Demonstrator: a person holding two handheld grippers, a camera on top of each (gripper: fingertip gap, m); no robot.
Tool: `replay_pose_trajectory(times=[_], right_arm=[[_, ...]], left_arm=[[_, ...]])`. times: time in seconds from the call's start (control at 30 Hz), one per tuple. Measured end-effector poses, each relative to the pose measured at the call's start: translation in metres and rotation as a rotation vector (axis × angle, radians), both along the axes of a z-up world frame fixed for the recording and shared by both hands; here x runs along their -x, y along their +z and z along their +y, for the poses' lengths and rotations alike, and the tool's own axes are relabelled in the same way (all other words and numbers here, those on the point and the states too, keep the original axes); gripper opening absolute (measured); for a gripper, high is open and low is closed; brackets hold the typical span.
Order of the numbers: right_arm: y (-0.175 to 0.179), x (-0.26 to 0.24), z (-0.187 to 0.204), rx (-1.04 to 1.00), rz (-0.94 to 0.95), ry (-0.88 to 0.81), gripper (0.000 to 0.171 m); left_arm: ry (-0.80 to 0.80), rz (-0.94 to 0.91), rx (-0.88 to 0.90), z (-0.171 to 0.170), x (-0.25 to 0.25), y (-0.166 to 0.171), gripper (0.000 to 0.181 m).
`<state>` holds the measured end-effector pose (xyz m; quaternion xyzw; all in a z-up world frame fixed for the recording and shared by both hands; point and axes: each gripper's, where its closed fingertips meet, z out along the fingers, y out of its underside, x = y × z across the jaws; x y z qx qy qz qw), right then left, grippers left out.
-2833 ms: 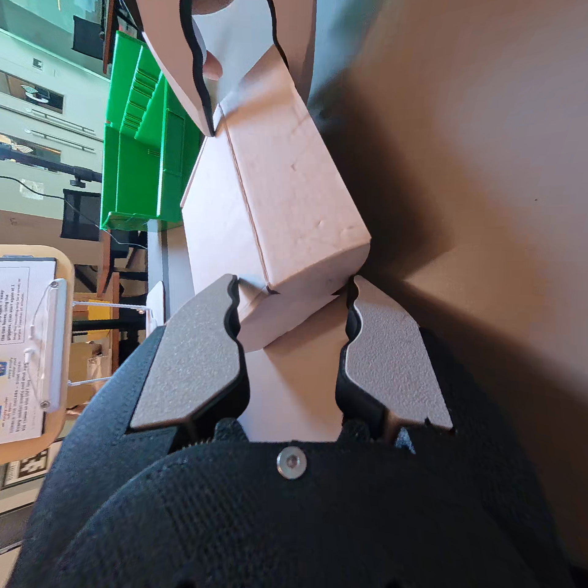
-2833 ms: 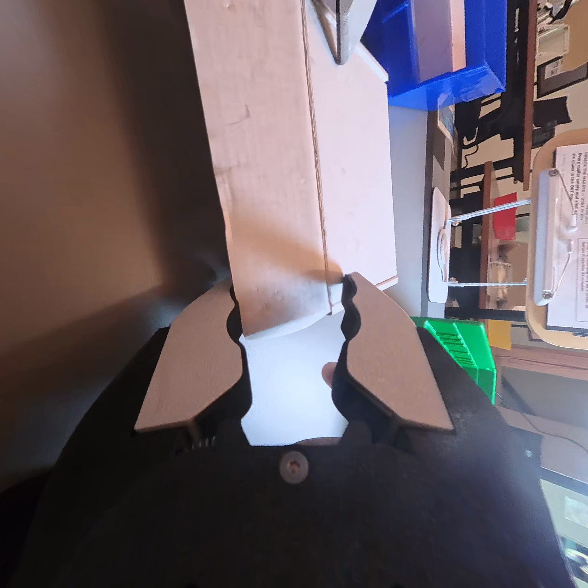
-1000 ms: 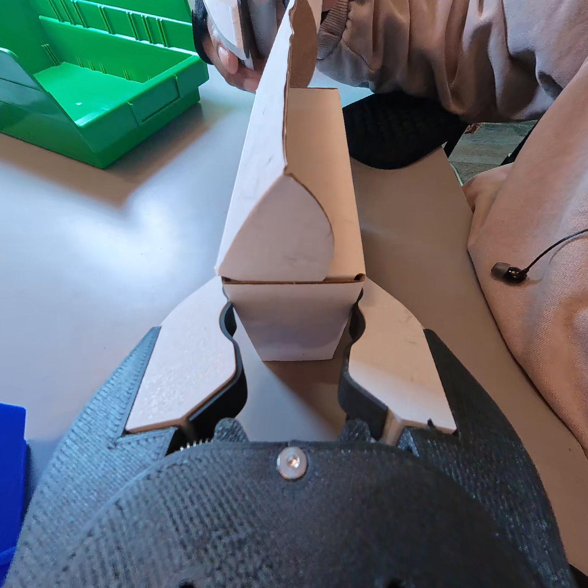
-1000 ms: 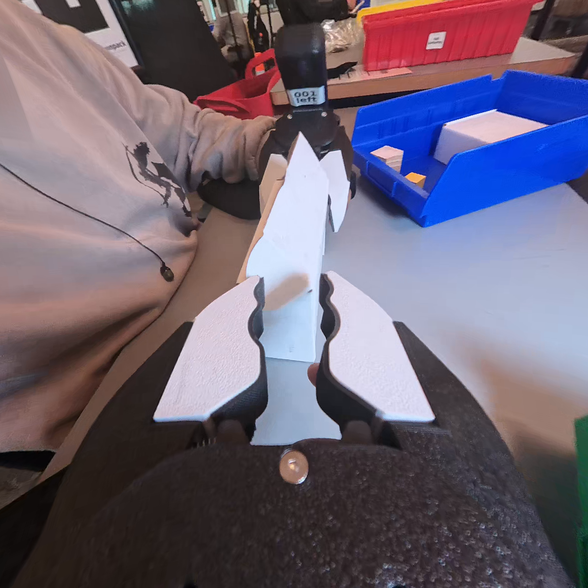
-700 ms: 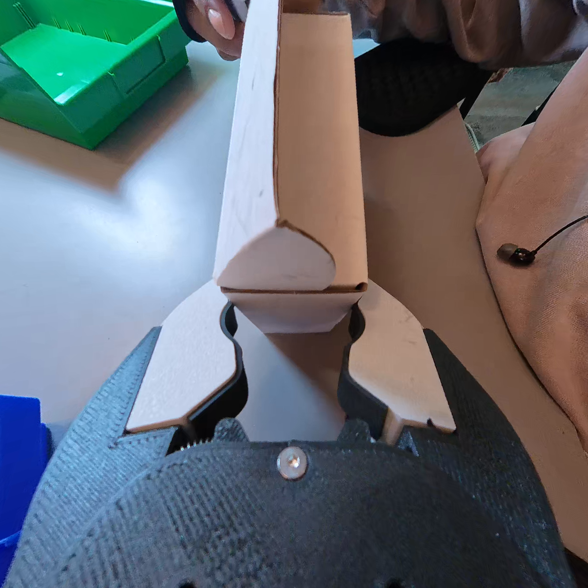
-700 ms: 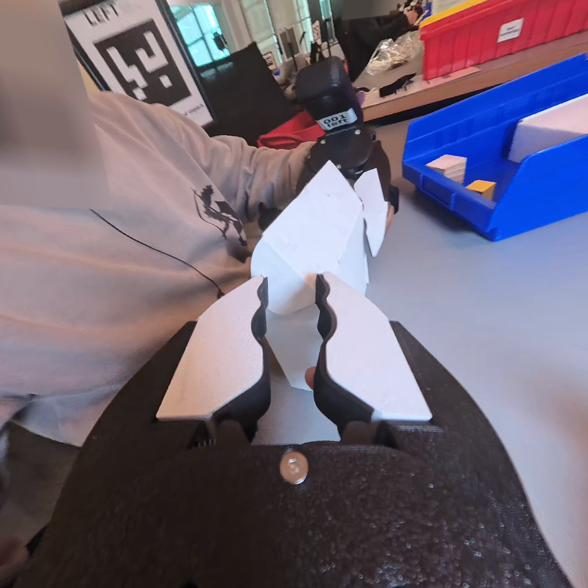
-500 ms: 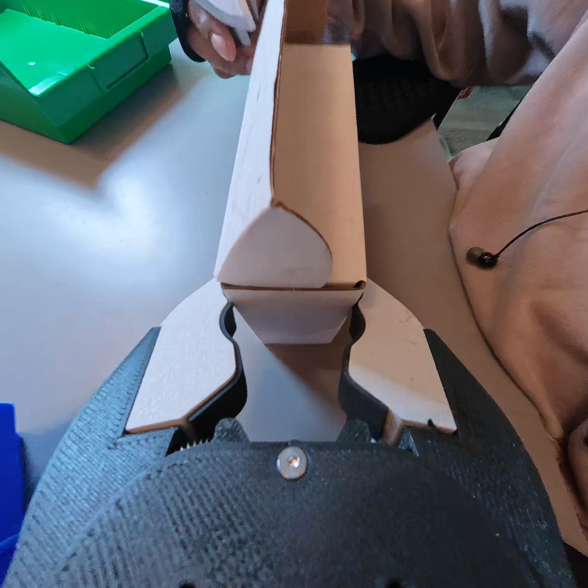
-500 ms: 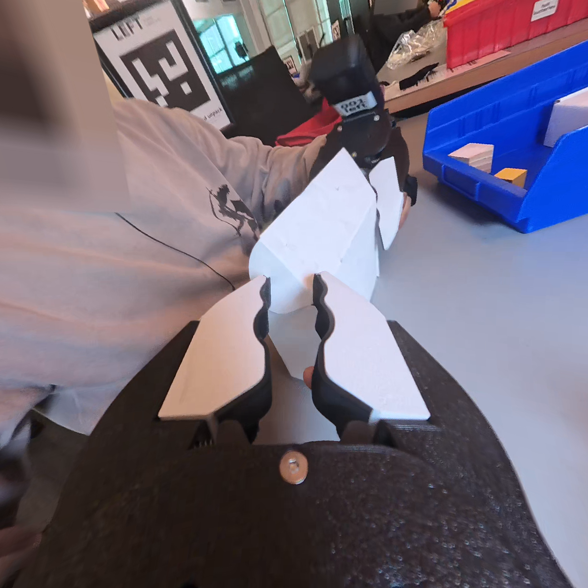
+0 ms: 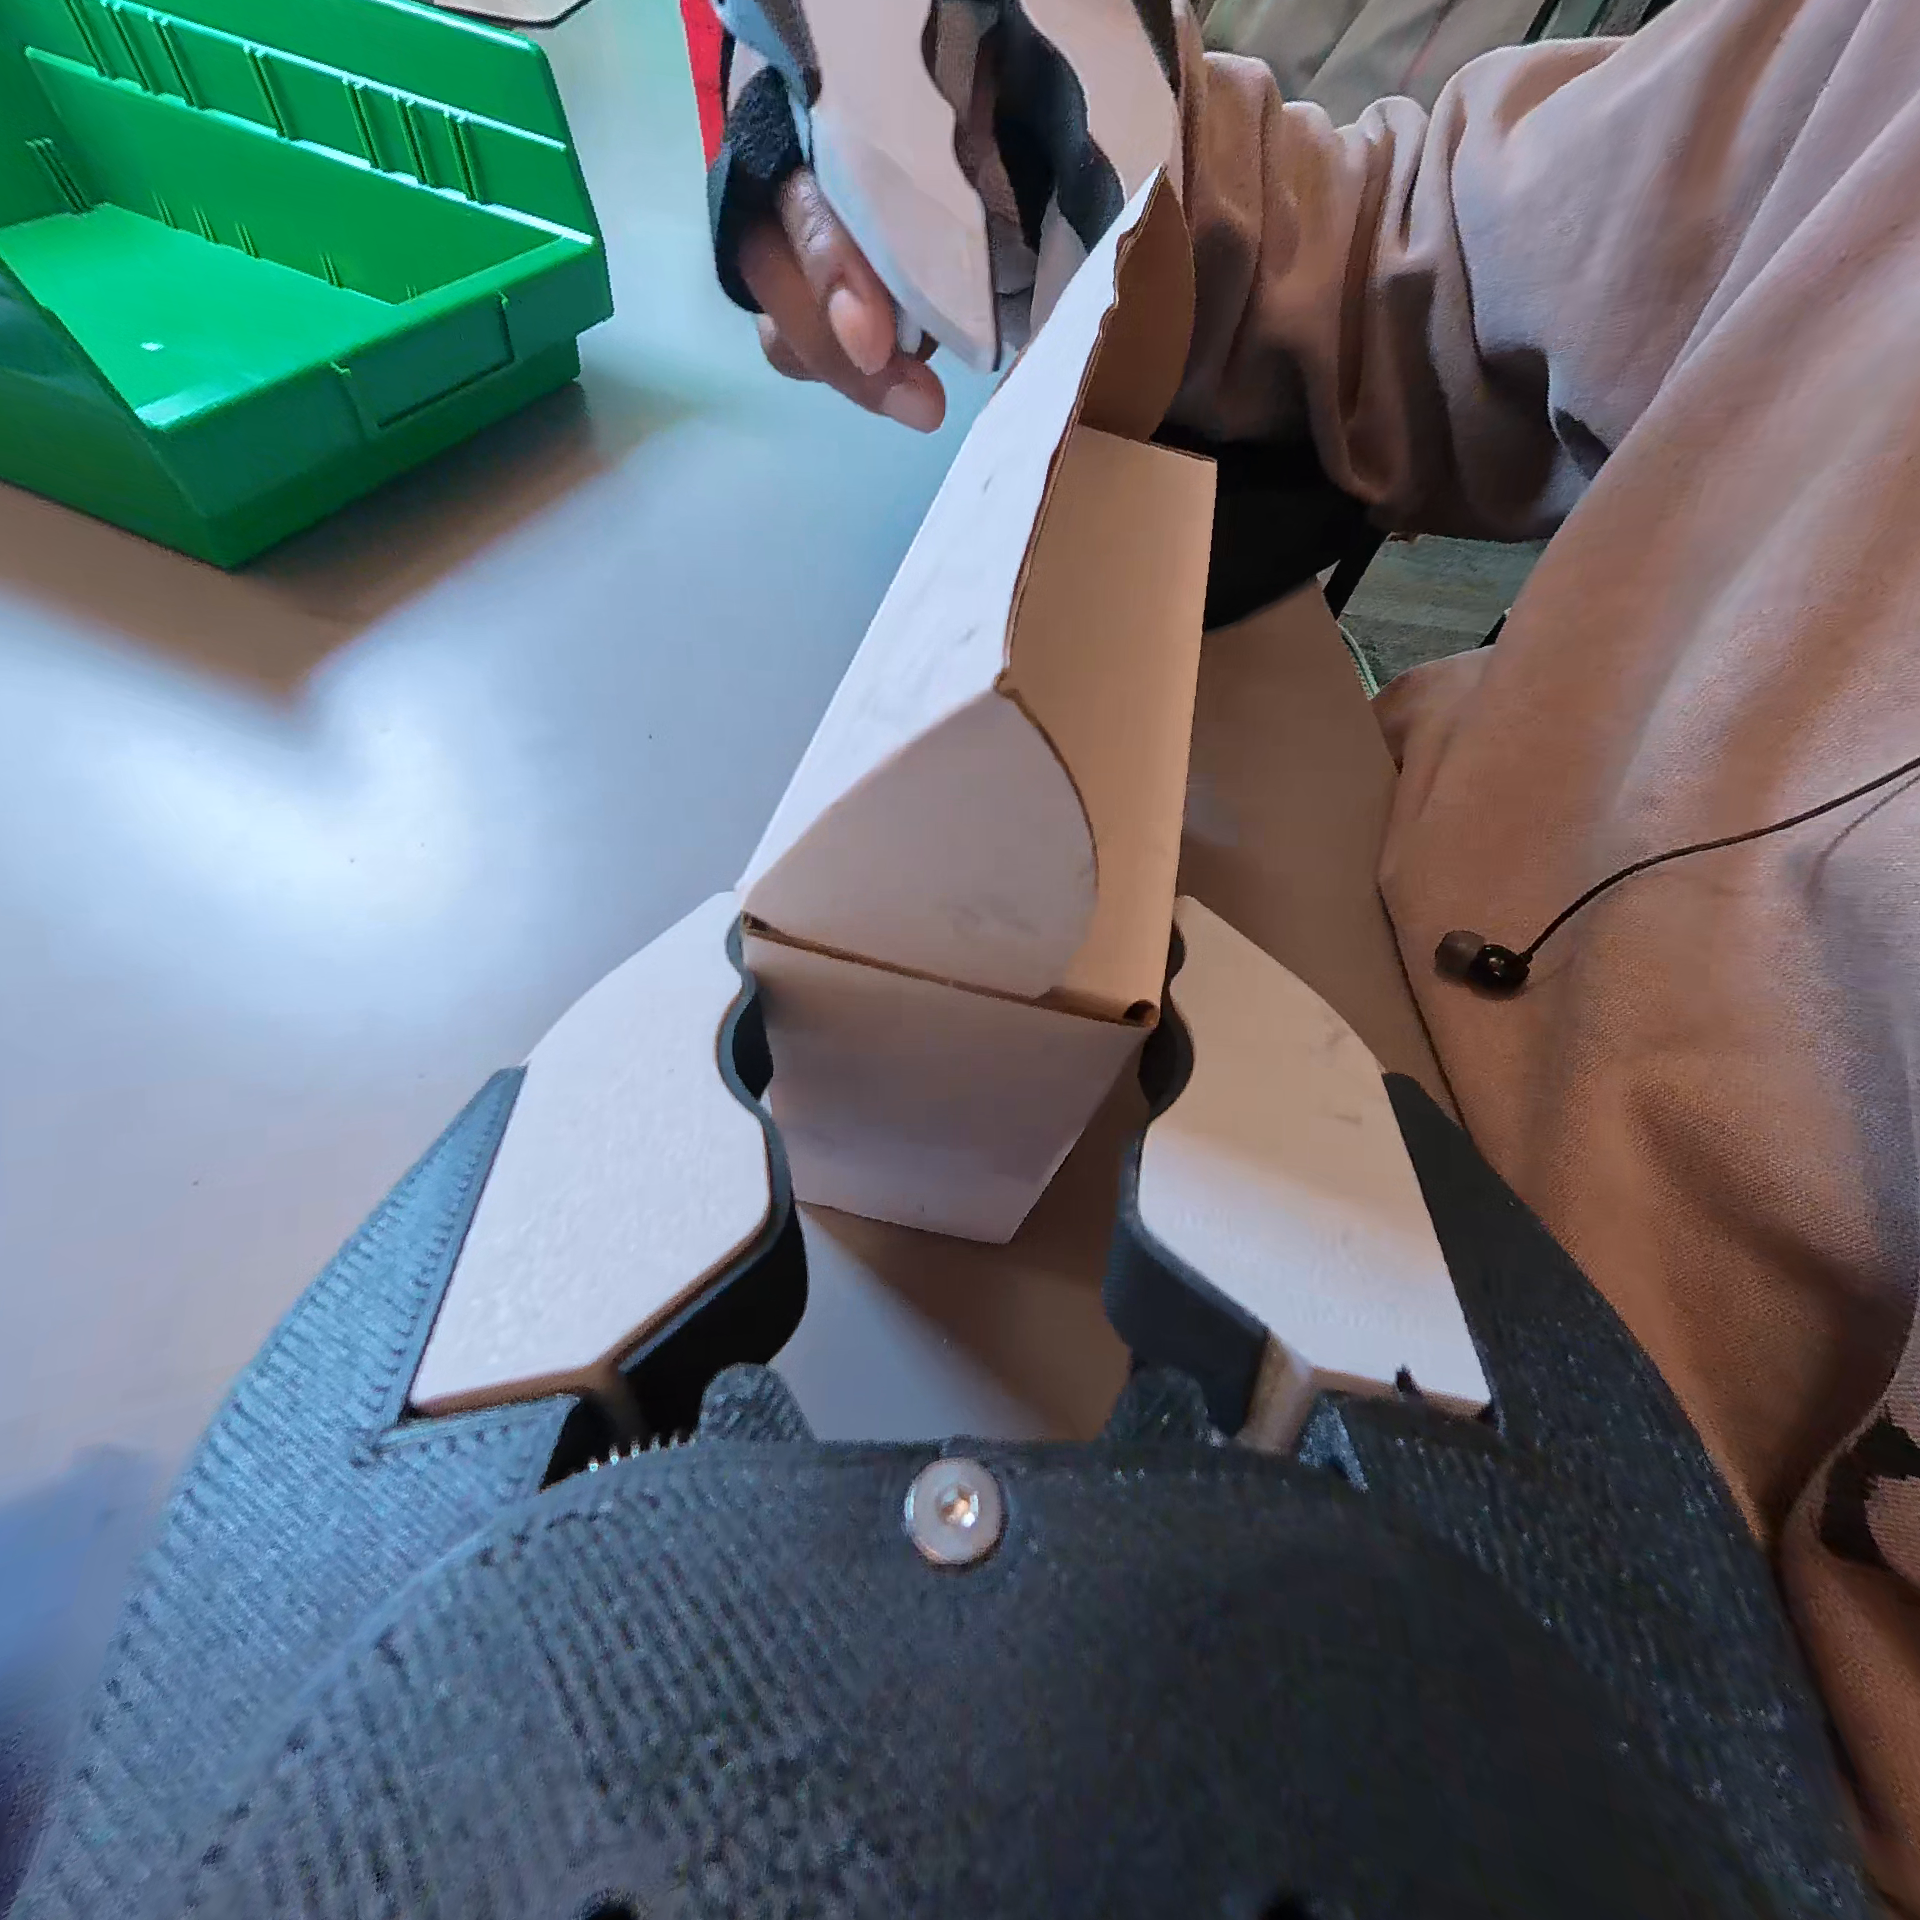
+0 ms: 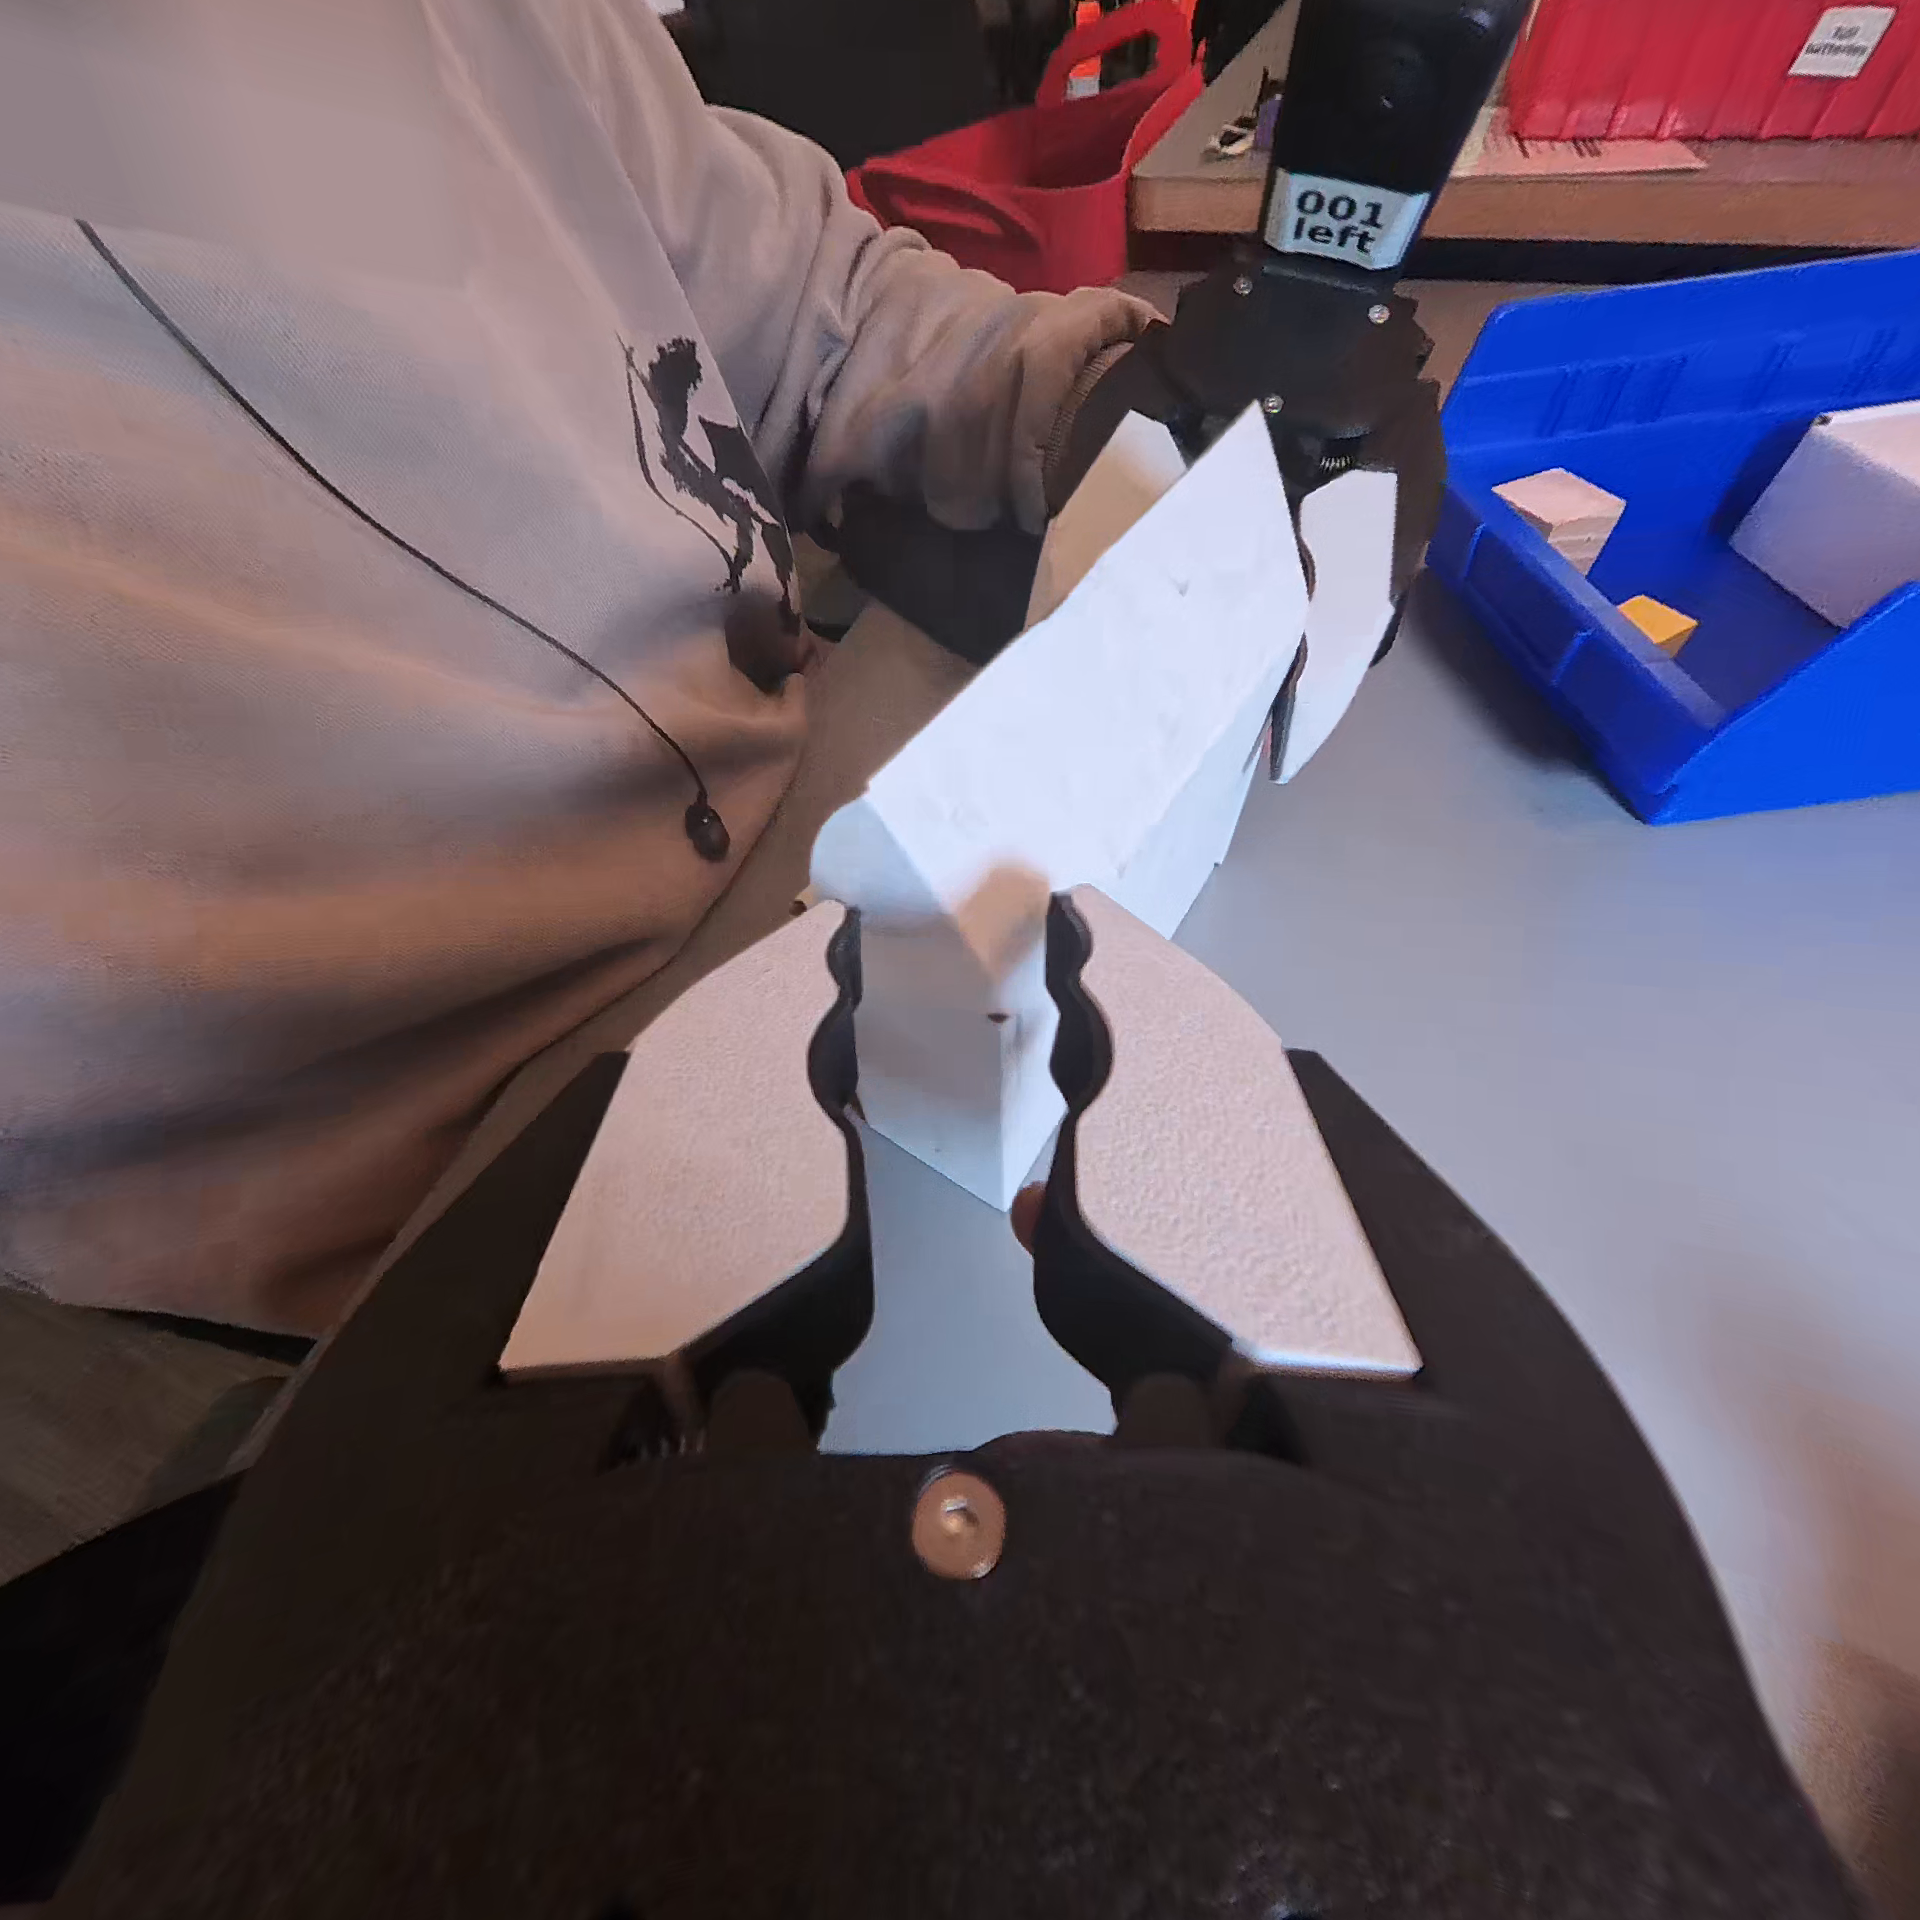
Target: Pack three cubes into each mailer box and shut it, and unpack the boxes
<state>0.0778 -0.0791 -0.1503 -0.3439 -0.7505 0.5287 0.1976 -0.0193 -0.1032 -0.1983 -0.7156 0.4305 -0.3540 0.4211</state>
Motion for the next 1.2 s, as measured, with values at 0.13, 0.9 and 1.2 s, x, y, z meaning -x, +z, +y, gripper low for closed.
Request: replay_pose_trajectory(times=[0.13,0.9,1.2], right_arm=[[0.003,0.002,0.004,0.048,-0.006,-0.027,0.027],[0.009,0.005,0.018,0.405,-0.04,0.021,0.021],[0.014,0.001,0.016,0.245,0.004,-0.033,0.022]], left_arm=[[0.029,0.034,0.011,0.002,0.002,-0.002,0.071],[0.083,0.09,0.021,0.003,0.003,-0.004,0.07],[0.007,-0.089,-0.035,-0.016,0.032,0.034,0.068]])
